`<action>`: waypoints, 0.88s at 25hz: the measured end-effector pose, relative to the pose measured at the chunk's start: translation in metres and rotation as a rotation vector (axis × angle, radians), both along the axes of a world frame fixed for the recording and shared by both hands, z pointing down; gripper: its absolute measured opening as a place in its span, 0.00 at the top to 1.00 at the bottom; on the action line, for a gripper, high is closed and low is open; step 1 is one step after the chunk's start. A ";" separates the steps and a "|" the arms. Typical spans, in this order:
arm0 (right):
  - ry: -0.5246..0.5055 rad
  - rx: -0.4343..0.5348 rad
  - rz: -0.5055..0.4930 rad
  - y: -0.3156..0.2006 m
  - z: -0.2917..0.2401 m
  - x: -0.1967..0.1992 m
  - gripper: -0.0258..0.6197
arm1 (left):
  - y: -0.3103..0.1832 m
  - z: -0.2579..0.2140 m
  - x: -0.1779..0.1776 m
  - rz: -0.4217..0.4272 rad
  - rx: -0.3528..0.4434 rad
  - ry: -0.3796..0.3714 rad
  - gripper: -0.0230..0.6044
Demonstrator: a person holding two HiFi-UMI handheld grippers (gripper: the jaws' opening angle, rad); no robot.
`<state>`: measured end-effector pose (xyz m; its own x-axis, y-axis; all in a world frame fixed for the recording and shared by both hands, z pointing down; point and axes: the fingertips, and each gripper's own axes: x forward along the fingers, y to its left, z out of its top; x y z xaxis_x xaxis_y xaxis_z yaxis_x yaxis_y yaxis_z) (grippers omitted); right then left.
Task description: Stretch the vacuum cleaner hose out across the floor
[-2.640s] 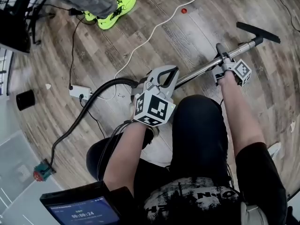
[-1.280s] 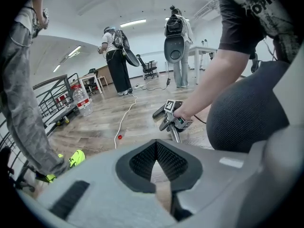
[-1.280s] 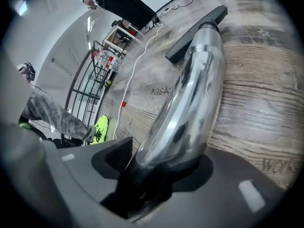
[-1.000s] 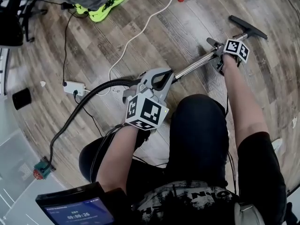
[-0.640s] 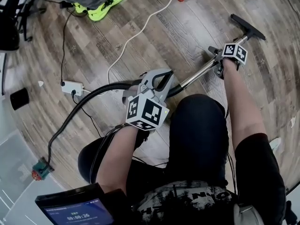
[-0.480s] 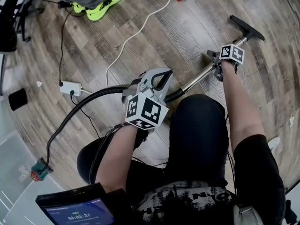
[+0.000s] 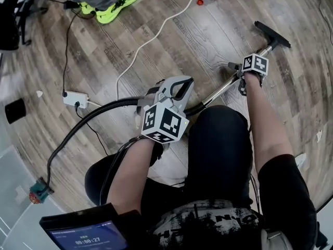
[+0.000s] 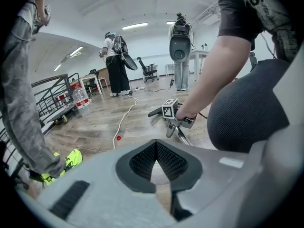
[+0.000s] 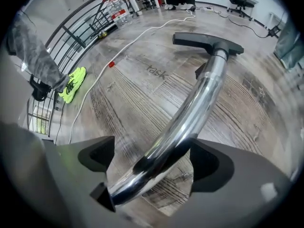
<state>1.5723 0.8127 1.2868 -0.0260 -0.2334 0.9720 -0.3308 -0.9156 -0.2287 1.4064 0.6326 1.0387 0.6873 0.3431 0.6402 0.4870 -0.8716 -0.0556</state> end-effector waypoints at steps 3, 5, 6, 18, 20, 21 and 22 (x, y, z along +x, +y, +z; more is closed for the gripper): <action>0.057 -0.036 0.010 0.011 -0.012 0.002 0.19 | -0.003 0.001 0.002 -0.002 -0.009 0.005 0.96; 0.115 -0.053 -0.024 0.009 -0.025 0.008 0.25 | -0.004 0.000 0.005 -0.002 -0.015 0.011 0.96; 0.131 -0.044 -0.033 0.005 -0.031 0.010 0.27 | -0.003 -0.001 0.009 -0.001 -0.016 0.015 0.96; 0.306 0.242 -0.164 -0.061 -0.085 0.020 0.93 | -0.007 -0.008 0.015 0.004 -0.013 0.023 0.96; 0.332 0.332 -0.186 -0.086 -0.118 0.018 0.95 | -0.020 -0.021 0.011 -0.005 -0.020 0.026 0.96; 0.344 0.372 -0.199 -0.098 -0.139 0.016 0.95 | -0.027 -0.032 0.009 -0.012 -0.027 0.027 0.96; 0.358 0.411 -0.211 -0.109 -0.161 0.014 0.95 | -0.034 -0.043 0.007 -0.018 -0.036 0.027 0.96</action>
